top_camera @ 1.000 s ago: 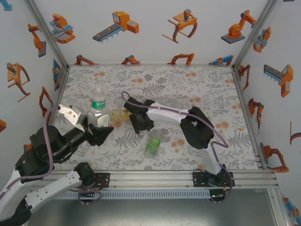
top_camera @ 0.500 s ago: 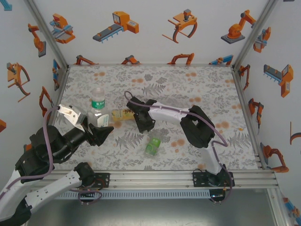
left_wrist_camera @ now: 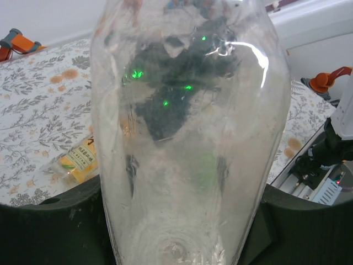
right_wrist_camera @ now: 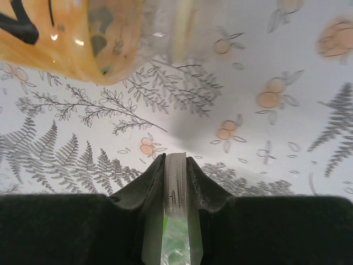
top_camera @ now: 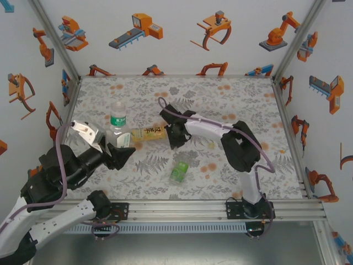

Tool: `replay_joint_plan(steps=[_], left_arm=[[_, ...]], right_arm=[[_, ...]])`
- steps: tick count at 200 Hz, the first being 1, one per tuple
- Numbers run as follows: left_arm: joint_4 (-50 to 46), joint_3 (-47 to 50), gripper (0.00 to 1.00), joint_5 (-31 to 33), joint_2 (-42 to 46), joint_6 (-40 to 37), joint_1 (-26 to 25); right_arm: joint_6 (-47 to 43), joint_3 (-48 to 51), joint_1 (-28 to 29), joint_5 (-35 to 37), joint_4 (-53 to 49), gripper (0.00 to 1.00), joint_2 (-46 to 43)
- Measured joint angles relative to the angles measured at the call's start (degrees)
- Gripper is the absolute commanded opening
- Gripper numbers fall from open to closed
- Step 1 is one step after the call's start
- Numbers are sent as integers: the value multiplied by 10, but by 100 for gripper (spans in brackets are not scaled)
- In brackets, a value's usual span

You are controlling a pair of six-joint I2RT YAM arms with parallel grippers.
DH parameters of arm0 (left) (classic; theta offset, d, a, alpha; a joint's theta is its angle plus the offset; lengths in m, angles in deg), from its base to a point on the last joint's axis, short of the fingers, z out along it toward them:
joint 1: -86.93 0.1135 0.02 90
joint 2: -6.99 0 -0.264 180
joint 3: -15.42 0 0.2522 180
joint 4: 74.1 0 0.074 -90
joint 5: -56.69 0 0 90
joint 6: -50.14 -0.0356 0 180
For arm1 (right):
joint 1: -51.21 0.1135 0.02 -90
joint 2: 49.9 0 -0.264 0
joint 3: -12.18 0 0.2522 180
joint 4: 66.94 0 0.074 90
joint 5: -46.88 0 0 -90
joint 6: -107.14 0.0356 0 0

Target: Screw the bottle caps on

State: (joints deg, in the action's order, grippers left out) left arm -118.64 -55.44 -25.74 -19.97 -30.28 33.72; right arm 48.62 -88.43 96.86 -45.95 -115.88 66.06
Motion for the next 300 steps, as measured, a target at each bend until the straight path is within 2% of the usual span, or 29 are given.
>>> replay_joint_plan(steps=[31, 81, 121, 175, 209, 231, 257, 300], left_arm=[[7, 2, 0, -1, -6, 3, 0], [24, 3, 0, -12, -24, 9, 0], [32, 3, 0, -23, -48, 15, 0], [38, 5, 0, -29, -52, 22, 0], [39, 5, 0, -30, -54, 24, 0], [40, 5, 0, -30, -56, 26, 0], [44, 5, 0, -31, -56, 29, 0], [54, 6, 0, -36, -65, 31, 0]], right_arm=[[-2, 34, -57, -40, 27, 23, -64], [1, 141, -185, -135, 106, 24, -142], [16, 222, -273, -212, 172, 26, -148], [36, 241, -336, -277, 261, 27, -130], [36, 241, -349, -287, 270, 28, -109], [30, 241, -346, -275, 254, 36, -111], [5, 228, -333, -222, 188, 39, -124], [-40, 158, -271, -111, 87, 48, -147]])
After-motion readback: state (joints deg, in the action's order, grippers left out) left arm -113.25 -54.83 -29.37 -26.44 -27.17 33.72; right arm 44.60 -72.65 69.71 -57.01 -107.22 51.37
